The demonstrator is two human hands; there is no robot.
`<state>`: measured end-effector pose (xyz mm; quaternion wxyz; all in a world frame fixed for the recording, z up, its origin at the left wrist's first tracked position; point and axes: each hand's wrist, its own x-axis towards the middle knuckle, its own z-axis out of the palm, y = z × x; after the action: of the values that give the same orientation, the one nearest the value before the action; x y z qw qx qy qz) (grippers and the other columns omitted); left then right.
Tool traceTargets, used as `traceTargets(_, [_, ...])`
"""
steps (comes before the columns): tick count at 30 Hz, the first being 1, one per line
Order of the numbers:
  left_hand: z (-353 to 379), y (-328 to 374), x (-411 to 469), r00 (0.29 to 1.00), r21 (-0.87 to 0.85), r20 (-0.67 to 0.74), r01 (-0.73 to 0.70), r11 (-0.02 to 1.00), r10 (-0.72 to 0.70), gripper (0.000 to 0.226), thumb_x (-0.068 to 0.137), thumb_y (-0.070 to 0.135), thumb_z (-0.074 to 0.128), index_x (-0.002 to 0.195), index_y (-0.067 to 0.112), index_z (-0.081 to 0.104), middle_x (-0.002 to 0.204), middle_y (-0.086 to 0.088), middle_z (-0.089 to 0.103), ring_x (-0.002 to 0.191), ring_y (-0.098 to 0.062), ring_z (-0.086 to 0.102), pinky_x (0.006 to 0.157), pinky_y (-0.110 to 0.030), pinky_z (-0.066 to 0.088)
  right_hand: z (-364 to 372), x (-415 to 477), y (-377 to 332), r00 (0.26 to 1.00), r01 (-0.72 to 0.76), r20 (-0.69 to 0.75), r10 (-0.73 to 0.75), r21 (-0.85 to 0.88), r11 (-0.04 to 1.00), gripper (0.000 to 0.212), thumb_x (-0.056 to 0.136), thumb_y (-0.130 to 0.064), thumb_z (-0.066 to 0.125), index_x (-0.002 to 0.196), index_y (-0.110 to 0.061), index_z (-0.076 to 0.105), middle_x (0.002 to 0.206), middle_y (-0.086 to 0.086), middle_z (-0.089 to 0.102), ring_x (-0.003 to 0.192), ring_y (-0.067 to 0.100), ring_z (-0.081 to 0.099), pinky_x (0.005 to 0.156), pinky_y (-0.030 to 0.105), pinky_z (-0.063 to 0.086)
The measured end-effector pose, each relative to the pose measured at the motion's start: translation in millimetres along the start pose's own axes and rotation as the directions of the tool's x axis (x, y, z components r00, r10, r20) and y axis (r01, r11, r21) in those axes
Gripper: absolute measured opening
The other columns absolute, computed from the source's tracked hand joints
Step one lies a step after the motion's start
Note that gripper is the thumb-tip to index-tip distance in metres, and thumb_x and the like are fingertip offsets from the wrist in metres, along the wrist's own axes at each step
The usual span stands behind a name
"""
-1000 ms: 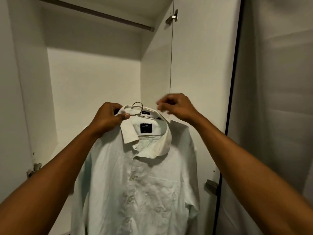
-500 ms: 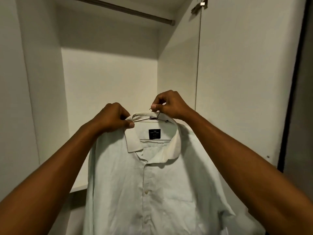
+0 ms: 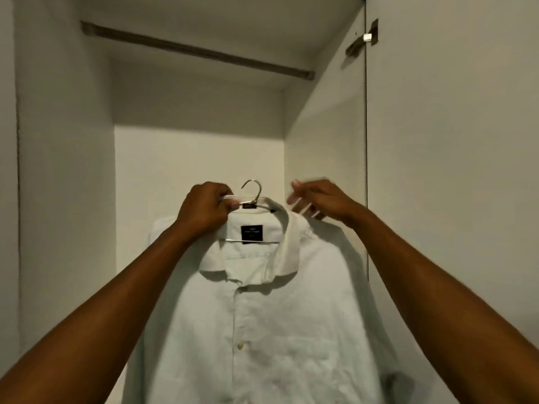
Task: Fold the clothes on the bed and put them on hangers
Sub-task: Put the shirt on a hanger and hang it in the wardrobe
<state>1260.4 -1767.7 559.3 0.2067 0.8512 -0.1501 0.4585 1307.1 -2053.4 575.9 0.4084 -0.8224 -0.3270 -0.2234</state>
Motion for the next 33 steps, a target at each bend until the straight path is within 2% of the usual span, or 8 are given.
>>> traceTargets(2, [-4,-8,15,1.000,0.021,-0.028,0.012,1.000,-0.012,0.008,0.089,0.024,0.075,0.083,0.018,0.074,0.072,0.000,0.065,0.078,-0.026,0.063,0.065,-0.031,0.038,-21,-1,30,0.998,-0.052,0.047,0.049,0.061,0.997,0.052,0.091,-0.067,0.056,0.098,-0.021,0.080,0.094,0.002,0.078,0.089,0.026,0.073,0.075,0.038,0.059])
traceTargets(5, [-12,-16,32,0.999,0.067,-0.033,0.032,0.997,-0.030,0.008,0.090,0.021,0.074,0.084,0.016,0.074,0.073,-0.004,0.068,0.077,-0.026,0.063,0.063,-0.031,0.036,-38,-3,64,0.980,-0.053,0.198,0.021,0.158,0.986,0.028,0.083,-0.031,0.083,0.103,-0.012,0.078,0.100,0.011,0.077,0.090,0.026,0.073,0.076,0.039,0.059])
traceTargets(8, [-18,-19,47,0.998,0.096,-0.042,0.046,0.994,-0.042,0.007,0.090,0.020,0.075,0.084,0.017,0.075,0.073,-0.002,0.069,0.075,-0.024,0.063,0.061,-0.028,0.039,-52,9,82,0.972,-0.029,0.235,-0.007,0.148,0.989,0.025,0.077,-0.010,0.089,0.097,-0.002,0.077,0.086,0.014,0.076,0.078,0.024,0.073,0.070,0.036,0.060])
traceTargets(12, [-15,-16,60,0.997,0.139,-0.065,0.055,0.989,-0.046,0.008,0.090,0.022,0.075,0.083,0.018,0.073,0.071,-0.001,0.068,0.075,-0.023,0.063,0.065,-0.031,0.043,-58,33,93,0.994,0.065,0.075,-0.079,0.182,0.981,0.025,0.075,-0.016,0.090,0.085,0.001,0.075,0.066,0.008,0.067,0.060,0.016,0.061,0.056,0.026,0.050])
traceTargets(21, [-12,-12,61,0.992,0.156,-0.095,-0.072,0.985,0.088,0.007,0.091,0.018,0.075,0.095,0.022,0.079,0.085,0.005,0.076,0.082,-0.015,0.068,0.075,-0.032,0.051,-83,60,102,0.978,0.177,0.014,-0.208,0.471,0.864,0.020,0.084,-0.018,0.076,0.091,0.001,0.073,0.083,0.007,0.073,0.077,0.015,0.067,0.070,0.026,0.053])
traceTargets(25, [-16,-8,61,0.972,0.181,-0.195,-0.098,0.979,0.133,0.004,0.091,0.019,0.075,0.094,0.017,0.078,0.078,-0.002,0.073,0.076,-0.022,0.068,0.072,-0.035,0.051,-64,66,116,0.994,0.072,0.052,-0.094,0.316,0.946,0.025,0.100,-0.031,0.063,0.101,-0.010,0.077,0.096,0.005,0.077,0.090,0.023,0.070,0.074,0.033,0.053])
traceTargets(28, [-14,-13,62,0.977,0.172,-0.192,-0.060,0.983,0.093,0.005,0.091,0.019,0.075,0.094,0.017,0.078,0.077,-0.005,0.073,0.077,-0.024,0.068,0.072,-0.035,0.052,-54,56,116,0.994,0.114,-0.043,-0.105,0.386,0.915,0.036,0.103,-0.038,0.058,0.102,-0.008,0.079,0.098,0.013,0.078,0.093,0.029,0.075,0.076,0.037,0.061])
traceTargets(33, [-9,-15,66,0.991,0.157,-0.132,-0.010,0.988,0.031,0.005,0.092,0.022,0.075,0.092,0.018,0.077,0.077,-0.007,0.072,0.077,-0.024,0.066,0.067,-0.029,0.046,-49,42,115,0.971,0.190,0.092,-0.221,0.270,0.944,0.023,0.086,-0.023,0.081,0.088,-0.001,0.075,0.081,0.013,0.073,0.075,0.017,0.069,0.070,0.028,0.058])
